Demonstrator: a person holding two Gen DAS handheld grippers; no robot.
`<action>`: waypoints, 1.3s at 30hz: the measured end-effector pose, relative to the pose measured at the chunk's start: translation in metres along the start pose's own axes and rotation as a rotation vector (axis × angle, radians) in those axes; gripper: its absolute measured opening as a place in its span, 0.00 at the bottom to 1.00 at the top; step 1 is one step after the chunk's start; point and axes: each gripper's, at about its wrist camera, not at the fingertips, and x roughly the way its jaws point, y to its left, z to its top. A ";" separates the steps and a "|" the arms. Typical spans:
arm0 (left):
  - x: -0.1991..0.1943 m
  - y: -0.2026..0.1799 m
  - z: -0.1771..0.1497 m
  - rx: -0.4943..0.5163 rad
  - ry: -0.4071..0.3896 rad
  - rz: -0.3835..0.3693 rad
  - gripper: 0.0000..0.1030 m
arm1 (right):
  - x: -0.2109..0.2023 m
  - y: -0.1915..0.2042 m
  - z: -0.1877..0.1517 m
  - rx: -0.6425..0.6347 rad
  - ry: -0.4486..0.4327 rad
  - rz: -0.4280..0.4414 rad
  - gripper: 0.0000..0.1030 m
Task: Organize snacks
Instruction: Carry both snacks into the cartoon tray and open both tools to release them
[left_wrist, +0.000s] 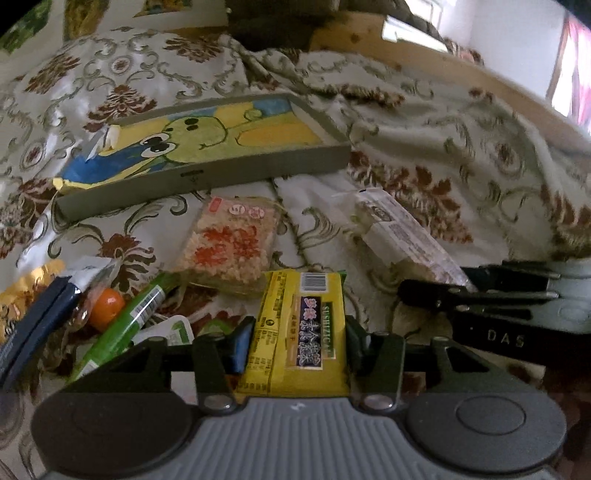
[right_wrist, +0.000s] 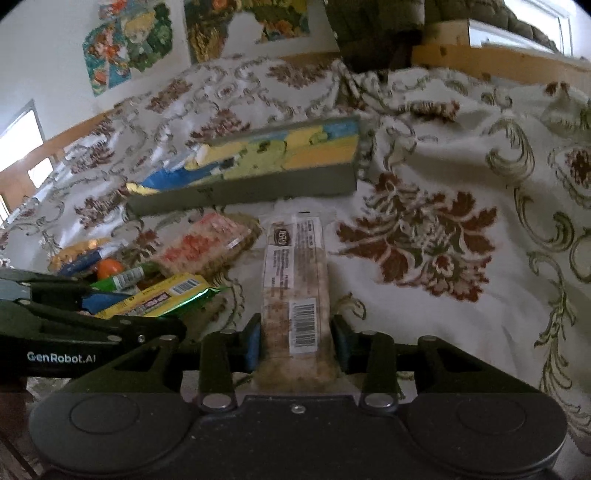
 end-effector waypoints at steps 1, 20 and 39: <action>-0.003 0.001 0.000 -0.015 -0.011 -0.007 0.52 | -0.003 0.000 0.001 -0.002 -0.016 0.001 0.39; -0.019 0.012 0.038 -0.181 -0.117 -0.046 0.52 | -0.001 -0.009 0.025 0.056 -0.118 0.027 0.39; 0.077 0.077 0.167 -0.304 -0.231 0.134 0.52 | 0.122 -0.028 0.144 0.023 -0.266 0.142 0.39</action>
